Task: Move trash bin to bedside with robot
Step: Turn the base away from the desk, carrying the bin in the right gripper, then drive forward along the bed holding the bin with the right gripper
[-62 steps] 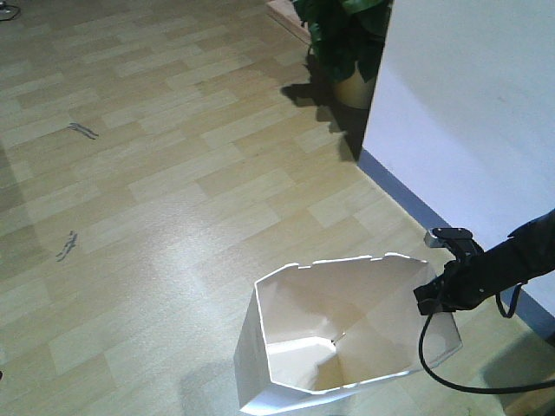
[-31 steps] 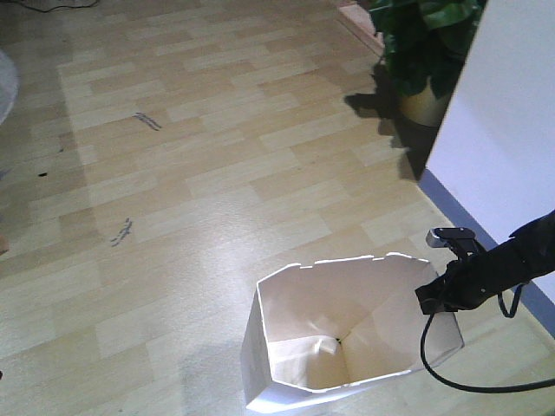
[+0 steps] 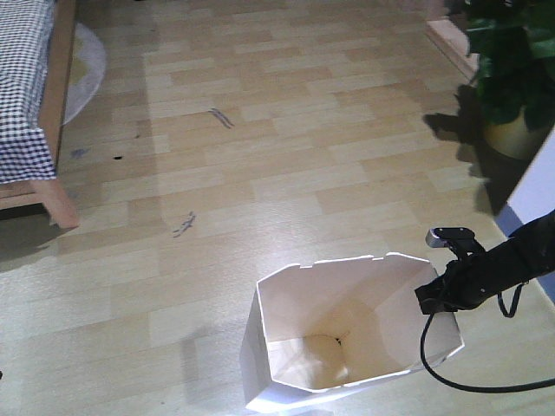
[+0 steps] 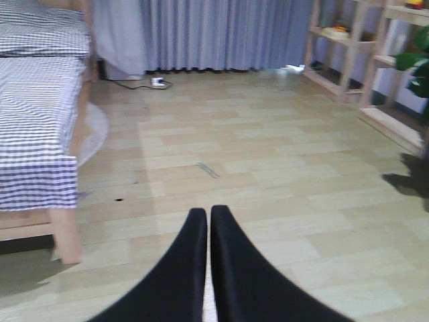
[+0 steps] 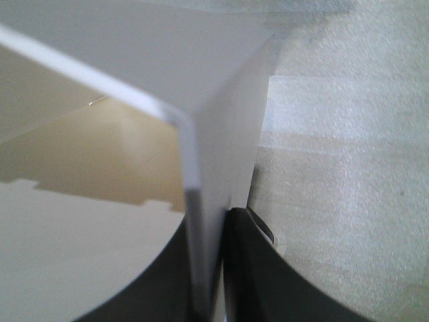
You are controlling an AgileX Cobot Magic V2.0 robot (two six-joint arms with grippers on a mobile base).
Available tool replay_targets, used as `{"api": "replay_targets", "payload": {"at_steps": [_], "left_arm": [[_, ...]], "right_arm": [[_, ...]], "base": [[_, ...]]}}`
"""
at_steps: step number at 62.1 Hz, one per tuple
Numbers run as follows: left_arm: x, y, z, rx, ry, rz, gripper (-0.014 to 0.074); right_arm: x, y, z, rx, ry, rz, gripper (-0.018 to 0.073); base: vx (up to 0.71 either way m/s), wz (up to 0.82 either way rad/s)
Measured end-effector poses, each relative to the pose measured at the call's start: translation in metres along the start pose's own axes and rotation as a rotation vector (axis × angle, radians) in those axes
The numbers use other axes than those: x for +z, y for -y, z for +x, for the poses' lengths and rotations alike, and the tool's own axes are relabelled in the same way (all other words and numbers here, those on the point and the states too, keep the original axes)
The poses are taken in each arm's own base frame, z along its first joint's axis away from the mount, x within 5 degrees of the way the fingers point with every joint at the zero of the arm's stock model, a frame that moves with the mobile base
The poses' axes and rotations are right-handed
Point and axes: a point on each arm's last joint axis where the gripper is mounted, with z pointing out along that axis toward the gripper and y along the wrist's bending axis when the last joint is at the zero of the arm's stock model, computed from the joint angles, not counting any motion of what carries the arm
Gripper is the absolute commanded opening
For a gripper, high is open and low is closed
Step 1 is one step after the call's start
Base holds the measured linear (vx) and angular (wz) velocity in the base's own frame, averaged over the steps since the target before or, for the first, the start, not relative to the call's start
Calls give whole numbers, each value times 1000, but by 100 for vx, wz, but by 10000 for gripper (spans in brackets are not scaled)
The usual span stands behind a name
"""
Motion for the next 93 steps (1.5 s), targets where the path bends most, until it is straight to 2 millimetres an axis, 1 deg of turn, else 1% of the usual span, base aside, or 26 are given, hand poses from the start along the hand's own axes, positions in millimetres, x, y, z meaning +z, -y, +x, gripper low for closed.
{"api": "replay_targets", "payload": {"at_steps": [37,93], "left_arm": [[0,0,0,0,0,0,-6],[0,0,0,0,0,0,-6]], "right_arm": [[0,-1,0,1,-2,-12,-5],[0,-1,0,1,-1,-8,-5]], "base": [[11,27],[16,-1]]}}
